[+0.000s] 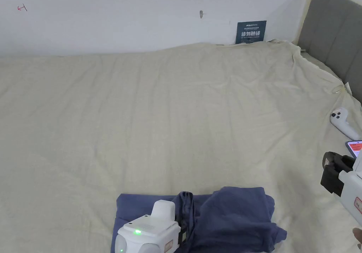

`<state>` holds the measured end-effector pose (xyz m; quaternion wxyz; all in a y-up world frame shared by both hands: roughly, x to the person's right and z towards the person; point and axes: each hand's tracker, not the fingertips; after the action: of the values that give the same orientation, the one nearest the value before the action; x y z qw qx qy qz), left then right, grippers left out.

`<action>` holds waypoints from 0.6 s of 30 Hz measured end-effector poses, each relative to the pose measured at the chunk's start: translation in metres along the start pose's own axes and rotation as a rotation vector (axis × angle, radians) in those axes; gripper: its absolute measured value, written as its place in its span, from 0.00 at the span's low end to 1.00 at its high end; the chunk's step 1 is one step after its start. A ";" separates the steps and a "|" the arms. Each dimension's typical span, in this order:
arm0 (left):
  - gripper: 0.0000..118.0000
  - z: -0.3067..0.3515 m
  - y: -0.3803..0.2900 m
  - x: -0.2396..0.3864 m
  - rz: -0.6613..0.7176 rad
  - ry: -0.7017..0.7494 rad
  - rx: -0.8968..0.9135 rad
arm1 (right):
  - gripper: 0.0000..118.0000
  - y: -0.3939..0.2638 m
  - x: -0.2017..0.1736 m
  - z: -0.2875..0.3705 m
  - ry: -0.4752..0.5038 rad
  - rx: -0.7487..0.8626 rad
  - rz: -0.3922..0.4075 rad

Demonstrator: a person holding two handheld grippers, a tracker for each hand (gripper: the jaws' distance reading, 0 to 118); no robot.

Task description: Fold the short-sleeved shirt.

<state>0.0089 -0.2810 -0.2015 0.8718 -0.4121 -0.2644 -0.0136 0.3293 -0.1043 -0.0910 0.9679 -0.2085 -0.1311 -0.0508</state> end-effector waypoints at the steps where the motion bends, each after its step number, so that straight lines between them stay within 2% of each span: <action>1: 0.00 -0.002 0.002 0.003 0.000 -0.015 0.000 | 0.00 0.000 0.002 0.000 -0.003 0.000 -0.002; 13: 0.00 -0.016 0.009 0.033 -0.041 -0.050 -0.007 | 0.00 -0.002 0.009 0.000 -0.024 -0.006 -0.013; 18: 0.00 0.001 0.019 0.023 0.036 -0.092 0.014 | 0.00 0.000 0.006 0.002 -0.016 -0.003 -0.008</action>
<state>0.0326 -0.2630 -0.2039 0.8618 -0.4108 -0.2966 0.0228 0.3346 -0.1036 -0.0878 0.9663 -0.2098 -0.1396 -0.0530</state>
